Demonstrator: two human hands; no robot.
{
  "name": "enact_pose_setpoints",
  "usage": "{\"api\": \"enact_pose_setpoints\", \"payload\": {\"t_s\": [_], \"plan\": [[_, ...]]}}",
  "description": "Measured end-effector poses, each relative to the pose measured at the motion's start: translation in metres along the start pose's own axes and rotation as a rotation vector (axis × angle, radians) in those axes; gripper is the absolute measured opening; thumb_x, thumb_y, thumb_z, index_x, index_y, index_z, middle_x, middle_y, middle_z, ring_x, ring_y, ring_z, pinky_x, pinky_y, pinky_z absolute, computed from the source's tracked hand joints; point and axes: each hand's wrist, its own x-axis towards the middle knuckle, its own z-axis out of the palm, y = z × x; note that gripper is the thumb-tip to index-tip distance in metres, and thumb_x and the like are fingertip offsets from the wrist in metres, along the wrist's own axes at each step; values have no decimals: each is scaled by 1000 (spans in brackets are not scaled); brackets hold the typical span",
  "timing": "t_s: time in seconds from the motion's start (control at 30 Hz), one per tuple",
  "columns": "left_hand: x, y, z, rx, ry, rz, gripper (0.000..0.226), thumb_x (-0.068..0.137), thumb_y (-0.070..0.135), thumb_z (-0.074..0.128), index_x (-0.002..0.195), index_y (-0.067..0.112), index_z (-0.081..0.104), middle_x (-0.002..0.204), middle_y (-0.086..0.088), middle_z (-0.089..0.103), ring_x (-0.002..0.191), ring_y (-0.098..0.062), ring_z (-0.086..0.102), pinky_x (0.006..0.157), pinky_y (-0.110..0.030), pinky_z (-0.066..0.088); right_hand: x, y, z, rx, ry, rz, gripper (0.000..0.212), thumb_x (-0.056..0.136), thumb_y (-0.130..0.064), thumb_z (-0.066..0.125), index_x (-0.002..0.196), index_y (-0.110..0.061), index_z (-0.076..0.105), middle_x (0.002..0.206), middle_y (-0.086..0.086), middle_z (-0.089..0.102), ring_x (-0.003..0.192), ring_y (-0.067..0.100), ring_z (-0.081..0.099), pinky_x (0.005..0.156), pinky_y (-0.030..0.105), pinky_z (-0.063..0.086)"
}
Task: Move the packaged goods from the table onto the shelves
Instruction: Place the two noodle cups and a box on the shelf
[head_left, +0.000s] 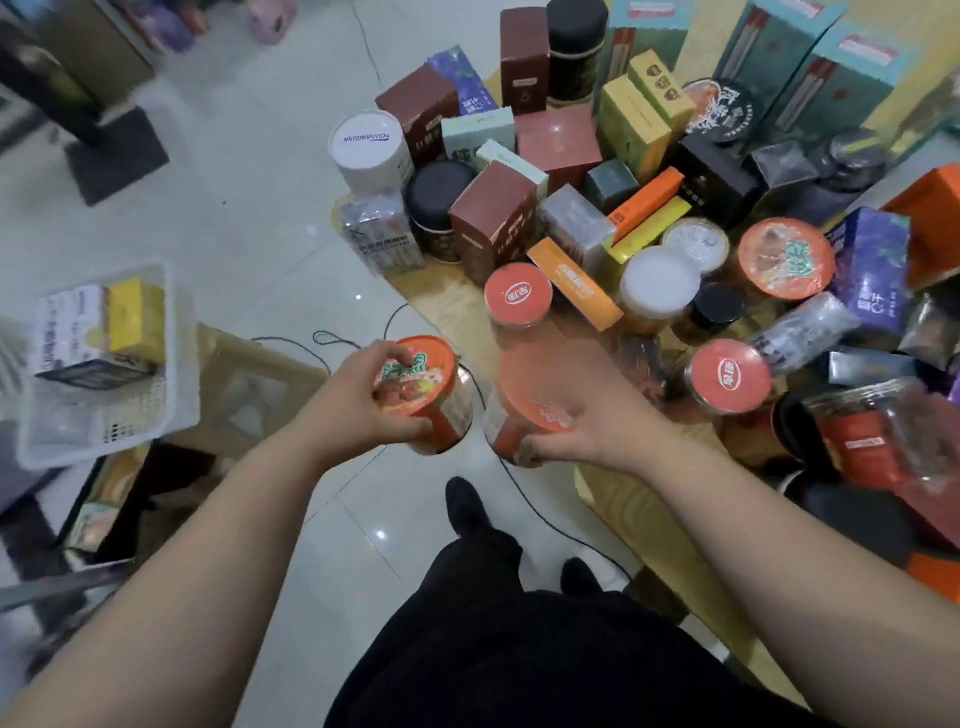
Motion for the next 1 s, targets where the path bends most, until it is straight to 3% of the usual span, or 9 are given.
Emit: {"api": "enact_pose_setpoints", "payload": {"t_s": [0.13,0.23,0.33,0.5,0.6,0.67,0.8,0.9,1.0], "plan": [[-65,10,22,-208,80,-50,54,52,39,85,101,45,61,115,7,64,94,-13,65,74,-27,55,-9,-17,-10,68,-138,-127,62,58,-49,80,118,-46,68,130,-13,39,122,4,47,106,25,43],[-114,1,41,-491,221,-84,48,45,41,83,90,41,65,111,0,67,91,-20,66,74,-34,54,-23,-36,-13,132,-190,-211,46,66,-26,85,106,-44,70,131,-6,44,116,-12,46,97,7,37],[-166,-9,66,-790,454,-106,61,49,38,82,104,37,58,117,-7,63,96,-25,65,73,-39,54,-41,-57,-3,209,-178,-259,39,73,-21,85,104,-37,71,132,-8,47,119,-6,47,91,0,33],[-242,-25,103,-1185,900,-179,70,62,46,78,123,34,46,126,-10,61,112,-31,66,96,-60,52,-71,-92,46,619,-319,-172,73,59,-41,82,125,-42,51,128,-2,56,111,11,64,87,30,56],[-283,-34,112,-1326,998,-183,67,79,42,70,137,22,42,132,-18,63,115,-36,67,93,-67,51,-84,-117,89,771,-453,-127,91,58,-43,76,142,-33,41,116,-3,61,93,13,69,69,26,54],[-313,-41,117,-1356,1044,-177,73,82,47,65,145,21,37,131,-16,65,112,-35,68,86,-67,54,-94,-137,118,843,-551,-88,100,59,-44,76,149,-36,32,126,-3,61,103,17,70,74,34,59],[-389,-64,131,-1384,1203,-224,92,69,65,69,145,22,40,129,-13,67,111,-34,69,78,-58,59,-124,-179,177,815,-711,-84,105,61,-49,79,150,-39,25,136,0,58,115,25,68,92,60,55],[-457,-86,146,-1375,1399,-231,107,65,70,77,150,19,36,133,-15,64,117,-36,66,86,-62,56,-161,-212,229,752,-834,-129,89,64,-48,80,139,-44,34,137,5,58,118,30,66,95,62,53],[-529,-98,166,-1441,1598,-234,130,44,78,85,147,13,41,128,-10,69,113,-29,69,76,-49,62,-209,-240,285,671,-985,-150,92,67,-50,82,144,-37,34,139,9,57,117,30,66,91,60,55]]}}
